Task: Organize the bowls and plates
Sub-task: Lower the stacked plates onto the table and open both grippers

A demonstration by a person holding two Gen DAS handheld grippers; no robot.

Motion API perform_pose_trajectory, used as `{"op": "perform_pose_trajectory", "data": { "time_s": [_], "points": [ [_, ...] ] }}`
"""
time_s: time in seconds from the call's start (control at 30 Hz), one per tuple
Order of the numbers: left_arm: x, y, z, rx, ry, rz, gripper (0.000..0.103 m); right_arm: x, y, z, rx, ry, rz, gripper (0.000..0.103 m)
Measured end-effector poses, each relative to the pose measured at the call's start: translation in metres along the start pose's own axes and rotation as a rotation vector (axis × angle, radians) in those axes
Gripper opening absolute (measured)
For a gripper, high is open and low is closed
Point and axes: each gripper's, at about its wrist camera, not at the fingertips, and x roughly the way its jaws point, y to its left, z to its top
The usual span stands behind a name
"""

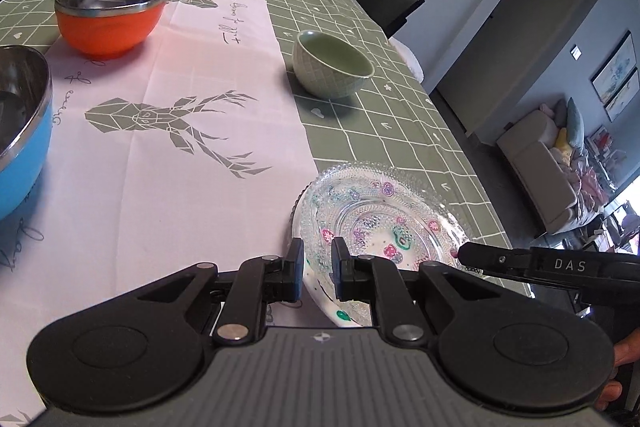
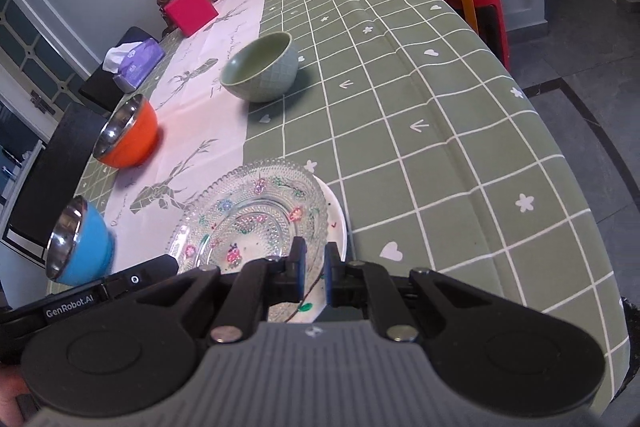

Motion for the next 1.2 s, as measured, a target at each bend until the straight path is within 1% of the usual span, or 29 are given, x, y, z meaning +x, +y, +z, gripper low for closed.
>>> {"op": "perform_pose_trajectory", "data": {
  "time_s": [0.2, 0.4, 0.53, 0.6, 0.73, 0.8, 0.87, 0.9, 0.93, 0.97, 1.03, 1.13, 1.17, 1.2],
  "points": [
    [0.003, -0.003, -0.002, 0.026, 0.008, 0.008, 0.015, 0.002, 0.001, -0.002, -0.024, 0.012, -0.037, 0.007],
    [0.004, -0.001, -0.003, 0.031, 0.012, 0.015, 0.015, 0.004, 0.005, -0.004, -0.055, 0.02, -0.056, 0.007],
    [0.003, -0.003, -0.003, 0.05, 0.003, 0.022, 0.015, 0.004, 0.005, -0.004, -0.051, 0.02, -0.059, 0.007],
    [0.003, -0.002, -0.003, 0.045, -0.001, 0.019, 0.015, 0.004, 0.006, -0.004, -0.05, 0.021, -0.055, 0.01],
    [0.003, -0.001, -0.003, 0.042, -0.013, 0.019, 0.016, 0.003, 0.006, -0.004, -0.041, 0.019, -0.051, 0.011],
    [0.0, -0.002, -0.004, 0.055, -0.034, 0.035, 0.022, 0.002, 0.006, -0.004, -0.039, 0.012, -0.052, 0.011],
    [-0.003, -0.003, -0.004, 0.062, -0.057, 0.05, 0.031, 0.0, 0.006, -0.003, -0.04, 0.001, -0.051, 0.012],
    [-0.004, -0.003, -0.004, 0.064, -0.062, 0.051, 0.032, -0.001, 0.006, -0.003, -0.039, -0.004, -0.05, 0.017],
    [-0.005, -0.004, -0.004, 0.067, -0.068, 0.053, 0.036, -0.002, 0.006, -0.002, -0.035, -0.013, -0.048, 0.022],
    [-0.007, -0.005, -0.004, 0.074, -0.077, 0.056, 0.04, -0.003, 0.006, -0.002, -0.034, -0.021, -0.048, 0.033],
    [-0.01, -0.008, -0.003, 0.091, -0.103, 0.061, 0.045, -0.005, 0.006, -0.001, -0.03, -0.037, -0.043, 0.033],
    [-0.018, -0.013, -0.003, 0.131, -0.149, 0.069, 0.048, -0.008, 0.006, 0.0, -0.018, -0.055, -0.018, 0.034],
    [-0.02, -0.015, -0.002, 0.144, -0.165, 0.074, 0.051, -0.009, 0.007, 0.001, -0.018, -0.063, -0.007, 0.035],
    [-0.024, -0.018, -0.002, 0.157, -0.187, 0.086, 0.052, -0.01, 0.008, 0.0, -0.022, -0.071, 0.0, 0.038]
  ]
}}
